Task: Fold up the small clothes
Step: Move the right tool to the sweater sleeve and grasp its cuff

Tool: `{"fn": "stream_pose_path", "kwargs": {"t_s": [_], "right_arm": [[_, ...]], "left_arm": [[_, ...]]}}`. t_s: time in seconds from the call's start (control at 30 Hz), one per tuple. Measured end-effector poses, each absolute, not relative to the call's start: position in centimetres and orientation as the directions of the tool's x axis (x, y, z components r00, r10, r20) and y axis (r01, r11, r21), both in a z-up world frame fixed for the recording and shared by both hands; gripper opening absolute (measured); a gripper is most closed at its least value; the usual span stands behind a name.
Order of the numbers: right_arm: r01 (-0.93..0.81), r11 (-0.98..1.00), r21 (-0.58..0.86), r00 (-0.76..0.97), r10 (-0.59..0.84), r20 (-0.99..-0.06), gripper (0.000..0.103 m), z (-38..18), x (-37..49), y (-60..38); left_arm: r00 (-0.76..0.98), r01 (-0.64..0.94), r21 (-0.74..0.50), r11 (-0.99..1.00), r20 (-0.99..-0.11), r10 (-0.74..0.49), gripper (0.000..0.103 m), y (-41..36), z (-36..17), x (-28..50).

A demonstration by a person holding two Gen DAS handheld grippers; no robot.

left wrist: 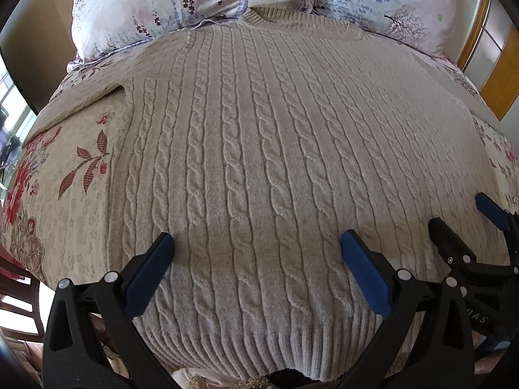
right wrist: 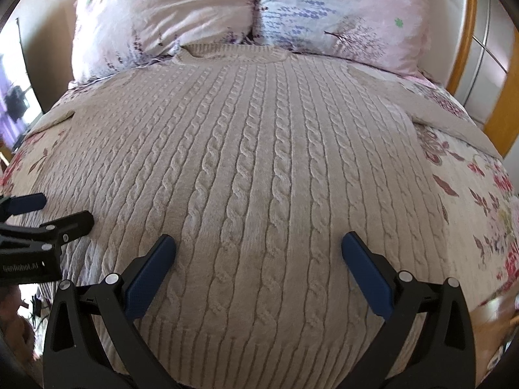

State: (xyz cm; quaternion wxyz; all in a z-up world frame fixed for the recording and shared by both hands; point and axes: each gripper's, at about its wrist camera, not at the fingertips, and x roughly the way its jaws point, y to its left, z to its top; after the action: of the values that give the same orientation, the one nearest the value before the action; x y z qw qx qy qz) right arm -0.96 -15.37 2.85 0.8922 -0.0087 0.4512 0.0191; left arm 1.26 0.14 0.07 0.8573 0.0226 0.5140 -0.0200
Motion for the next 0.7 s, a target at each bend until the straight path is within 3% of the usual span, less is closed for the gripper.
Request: {"fn": "stream_pose_path", "kwargs": {"t_s": [0.27, 0.5, 0.57, 0.6, 0.7], "right_arm": [[-0.048, 0.996, 0.073, 0.608, 0.087, -0.789, 0.102, 3.4, 0.1, -17.6], [0.236, 0.921, 0.309, 0.666, 0.078, -0.742, 0.097, 7.6, 5.6, -29.8], [0.323, 0.878, 0.355, 0.669, 0.053, -0.741, 0.088, 8.2, 6.9, -33.2], [0.362, 0.85, 0.382, 0.668, 0.049, -0.743, 0.076, 8.3, 7.7, -34.9], [0.5, 0.734, 0.459, 0.649, 0.033, -0.76, 0.068, 7.6, 9.7, -40.7]], "left_arm": [[0.521, 0.114, 0.024, 0.993, -0.853, -0.04, 0.101, 0.2, 0.2, 1.3], [0.589, 0.15, -0.041, 0.988, -0.799, -0.123, 0.101, 2.1, 2.2, 3.2], [0.634, 0.142, -0.029, 0.989, -0.765, -0.113, 0.101, 2.8, 3.4, 3.9], [0.65, 0.14, -0.02, 0.99, -0.752, -0.107, 0.101, 3.1, 3.9, 4.3], [0.667, 0.144, -0.025, 0.989, -0.736, -0.115, 0.101, 3.9, 5.3, 5.8]]}}
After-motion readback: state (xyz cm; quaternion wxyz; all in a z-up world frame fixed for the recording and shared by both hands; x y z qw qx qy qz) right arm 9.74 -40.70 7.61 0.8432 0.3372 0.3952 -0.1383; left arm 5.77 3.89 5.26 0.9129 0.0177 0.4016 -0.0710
